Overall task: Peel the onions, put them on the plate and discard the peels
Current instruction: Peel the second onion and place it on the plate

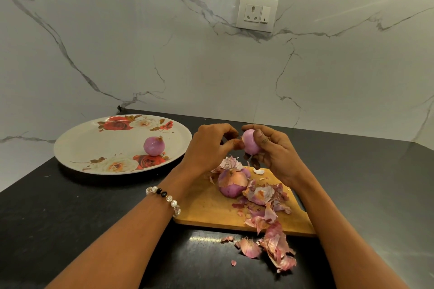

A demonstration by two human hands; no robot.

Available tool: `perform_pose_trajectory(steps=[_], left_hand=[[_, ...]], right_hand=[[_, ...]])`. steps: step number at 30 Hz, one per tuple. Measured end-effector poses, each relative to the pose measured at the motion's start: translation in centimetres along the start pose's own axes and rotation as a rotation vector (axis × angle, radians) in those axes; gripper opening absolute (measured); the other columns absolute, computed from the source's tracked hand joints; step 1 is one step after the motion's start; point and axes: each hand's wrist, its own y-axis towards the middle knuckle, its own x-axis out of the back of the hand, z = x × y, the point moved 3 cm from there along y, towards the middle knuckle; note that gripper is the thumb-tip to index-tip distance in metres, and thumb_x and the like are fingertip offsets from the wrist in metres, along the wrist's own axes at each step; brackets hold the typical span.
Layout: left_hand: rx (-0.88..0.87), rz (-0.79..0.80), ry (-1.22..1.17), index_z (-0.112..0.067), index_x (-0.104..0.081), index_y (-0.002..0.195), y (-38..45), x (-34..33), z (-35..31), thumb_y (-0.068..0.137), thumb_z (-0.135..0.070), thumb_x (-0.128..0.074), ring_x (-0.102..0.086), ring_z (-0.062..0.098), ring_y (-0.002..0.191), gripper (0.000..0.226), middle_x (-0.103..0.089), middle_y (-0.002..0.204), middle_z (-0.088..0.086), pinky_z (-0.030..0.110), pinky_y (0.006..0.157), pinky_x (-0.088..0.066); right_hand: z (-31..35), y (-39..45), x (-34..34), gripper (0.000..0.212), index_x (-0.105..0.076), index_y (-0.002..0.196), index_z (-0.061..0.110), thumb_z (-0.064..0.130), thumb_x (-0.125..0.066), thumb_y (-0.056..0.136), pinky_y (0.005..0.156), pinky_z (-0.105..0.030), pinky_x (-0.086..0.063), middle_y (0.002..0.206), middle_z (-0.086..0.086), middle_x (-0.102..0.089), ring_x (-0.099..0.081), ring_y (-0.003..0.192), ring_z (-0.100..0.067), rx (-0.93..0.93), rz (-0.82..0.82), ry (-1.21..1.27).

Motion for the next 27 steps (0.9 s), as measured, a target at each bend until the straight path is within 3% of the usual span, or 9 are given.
perform_pose_trajectory(steps=[4,8,13,18,20,23,27], left_hand=[[-0.002,-0.022,0.002,-0.008,-0.073,0.097,-0.2,-0.2,-0.1,0.087,-0.021,-0.068,-0.057,0.007,0.067,0.017,-0.073,0.086,0.006,0.013,0.067,-0.045],[0.022,-0.059,0.0,-0.005,-0.072,0.09,-0.5,0.1,-0.2,0.088,-0.008,-0.064,-0.06,0.012,0.069,0.009,-0.071,0.081,0.008,0.025,0.069,-0.054],[0.32,-0.001,-0.216,-0.015,-0.066,0.084,-0.9,-0.6,0.3,0.092,0.0,-0.053,-0.063,0.014,0.072,0.022,-0.065,0.078,0.003,0.02,0.066,-0.054],[0.572,0.071,-0.656,-0.011,-0.066,0.085,-0.9,-0.8,-0.2,0.097,0.0,-0.04,-0.064,0.016,0.068,0.031,-0.066,0.079,0.009,0.025,0.065,-0.057],[0.533,0.033,-0.591,-0.012,-0.067,0.083,-0.7,-0.5,-0.2,0.098,-0.004,-0.042,-0.065,0.015,0.067,0.029,-0.068,0.079,0.006,0.028,0.067,-0.058],[0.318,-0.068,-0.289,-0.015,-0.068,0.086,-0.5,-0.1,0.0,0.098,-0.023,-0.052,-0.066,0.015,0.074,0.021,-0.068,0.079,0.0,0.028,0.069,-0.058],[0.23,-0.043,-0.304,-0.012,-0.073,0.103,-0.7,-0.2,-0.6,0.08,-0.039,-0.067,-0.067,0.01,0.072,0.035,-0.069,0.083,-0.005,0.021,0.067,-0.057]], right_hand=[[0.1,-0.2,-0.4,0.032,-0.065,0.114,0.017,0.033,-0.051,0.089,0.066,-0.026,-0.058,0.107,-0.013,-0.063,-0.067,0.085,-0.02,-0.002,0.019,-0.046],[-0.1,-0.1,-0.8,0.031,-0.066,0.112,0.02,0.033,-0.05,0.09,0.076,-0.031,-0.06,0.113,-0.014,-0.062,-0.066,0.096,-0.023,-0.002,0.025,-0.053],[0.0,-0.2,-0.8,0.032,-0.065,0.117,0.018,0.031,-0.051,0.091,0.079,-0.036,-0.06,0.117,-0.012,-0.06,-0.064,0.097,-0.026,0.017,0.076,-0.031],[0.5,0.0,-0.6,0.035,-0.075,0.109,0.012,0.03,-0.063,0.081,0.081,-0.035,-0.06,0.114,-0.013,-0.068,-0.067,0.104,-0.026,-0.016,0.095,0.355],[0.6,0.1,-0.5,0.035,-0.077,0.106,0.013,0.03,-0.065,0.078,0.078,-0.033,-0.06,0.112,-0.012,-0.07,-0.067,0.103,-0.026,-0.008,0.078,0.391],[0.4,0.2,-0.3,0.035,-0.071,0.112,0.011,0.029,-0.062,0.084,0.075,-0.033,-0.06,0.116,-0.014,-0.066,-0.066,0.102,-0.028,0.004,0.052,0.301],[0.0,0.2,0.0,0.031,-0.066,0.118,0.017,0.025,-0.054,0.09,0.077,-0.038,-0.061,0.124,-0.018,-0.06,-0.066,0.1,-0.032,0.032,0.033,0.098]])
